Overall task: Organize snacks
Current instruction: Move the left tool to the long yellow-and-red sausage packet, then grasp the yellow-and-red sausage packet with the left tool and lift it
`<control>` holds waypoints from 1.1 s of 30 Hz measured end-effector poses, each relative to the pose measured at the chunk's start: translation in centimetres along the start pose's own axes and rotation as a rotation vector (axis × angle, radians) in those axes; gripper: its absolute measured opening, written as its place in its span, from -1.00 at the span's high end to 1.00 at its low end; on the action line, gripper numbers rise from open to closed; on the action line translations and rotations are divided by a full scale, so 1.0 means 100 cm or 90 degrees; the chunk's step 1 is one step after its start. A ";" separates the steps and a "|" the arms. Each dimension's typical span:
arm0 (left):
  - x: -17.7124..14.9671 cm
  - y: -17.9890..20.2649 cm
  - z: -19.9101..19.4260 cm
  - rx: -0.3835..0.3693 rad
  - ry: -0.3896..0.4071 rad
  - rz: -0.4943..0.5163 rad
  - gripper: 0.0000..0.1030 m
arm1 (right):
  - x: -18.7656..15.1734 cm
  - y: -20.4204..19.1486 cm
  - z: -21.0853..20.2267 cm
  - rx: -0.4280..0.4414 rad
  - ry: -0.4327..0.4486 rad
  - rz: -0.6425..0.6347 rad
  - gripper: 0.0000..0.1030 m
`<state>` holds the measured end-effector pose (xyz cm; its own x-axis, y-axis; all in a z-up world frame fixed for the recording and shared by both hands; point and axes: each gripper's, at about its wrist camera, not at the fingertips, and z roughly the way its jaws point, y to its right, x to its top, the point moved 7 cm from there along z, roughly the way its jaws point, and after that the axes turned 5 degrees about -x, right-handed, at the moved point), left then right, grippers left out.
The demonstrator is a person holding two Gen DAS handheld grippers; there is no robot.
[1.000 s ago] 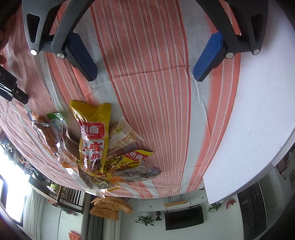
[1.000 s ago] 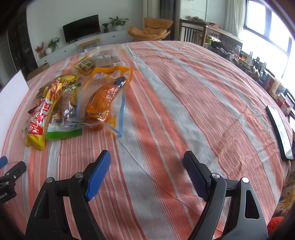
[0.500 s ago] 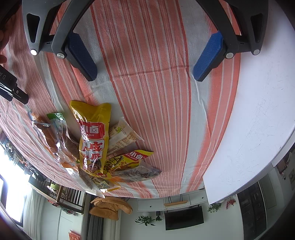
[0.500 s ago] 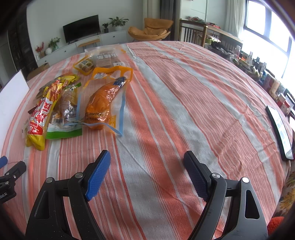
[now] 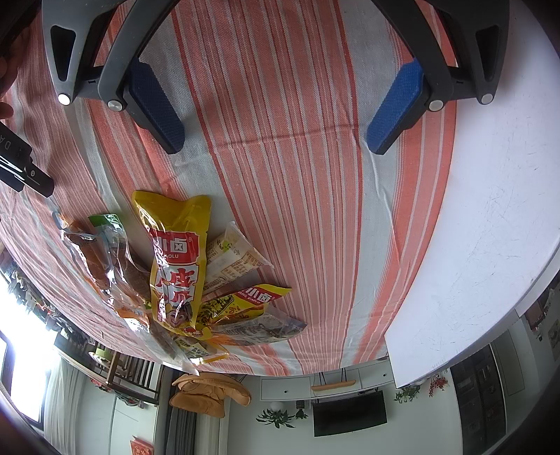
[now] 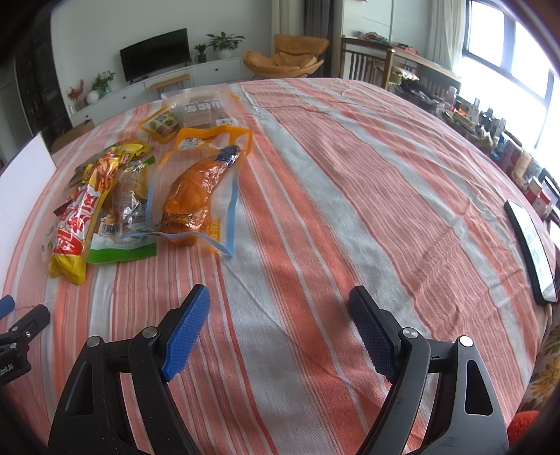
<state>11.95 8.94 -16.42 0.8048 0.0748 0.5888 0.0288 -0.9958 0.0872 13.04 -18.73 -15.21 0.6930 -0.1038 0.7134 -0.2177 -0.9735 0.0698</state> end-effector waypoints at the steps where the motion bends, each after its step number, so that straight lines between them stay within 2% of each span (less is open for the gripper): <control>1: 0.000 0.000 0.000 0.000 0.000 0.000 -1.00 | -0.003 0.000 -0.002 0.000 0.000 0.000 -0.63; 10: -0.001 -0.001 -0.003 -0.004 -0.008 -0.003 -0.97 | -0.003 0.000 -0.002 0.000 0.001 -0.001 -0.63; 11: 0.004 0.000 -0.005 -0.013 -0.011 -0.013 -0.94 | -0.002 0.000 -0.001 0.000 0.001 -0.001 -0.63; 14: 0.035 0.020 -0.022 -0.056 0.035 0.001 -0.89 | 0.001 0.000 0.004 0.000 0.001 -0.001 -0.63; 17: 0.072 0.049 -0.022 -0.030 0.053 0.081 -0.89 | 0.005 0.000 0.010 0.001 0.000 -0.002 -0.65; 18: 0.080 0.057 -0.016 -0.017 0.047 0.103 -0.87 | -0.002 -0.001 -0.004 0.001 0.001 -0.002 -0.65; 21: 0.095 0.070 0.014 0.006 0.011 0.131 -0.37 | -0.004 0.000 -0.004 0.002 0.001 -0.001 -0.65; 25: 0.096 0.077 0.050 0.027 -0.037 0.156 -0.31 | -0.004 -0.001 -0.004 0.001 0.001 -0.002 -0.65; 26: 0.095 0.080 0.053 0.031 -0.035 0.169 -0.22 | -0.004 -0.001 -0.003 0.001 0.002 -0.002 -0.65; 27: 0.093 0.084 0.054 0.033 -0.030 0.187 0.10 | -0.003 -0.001 -0.003 0.002 0.002 -0.002 -0.65; 29: 0.090 0.087 0.050 0.055 -0.015 0.217 0.15 | -0.003 -0.001 -0.003 0.002 0.002 -0.002 -0.65; 30: 0.087 0.088 0.050 0.044 -0.017 0.214 0.21 | -0.003 -0.001 -0.003 0.002 0.002 -0.002 -0.65; 33: 0.082 0.084 0.036 0.021 -0.009 0.184 0.23 | -0.003 0.000 -0.002 0.002 0.002 -0.002 -0.65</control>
<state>20.90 0.97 -13.75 0.7908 -0.2134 0.5736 -0.1842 -0.9768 -0.1095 12.68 -18.62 -15.26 0.6918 -0.1006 0.7151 -0.2138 -0.9744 0.0698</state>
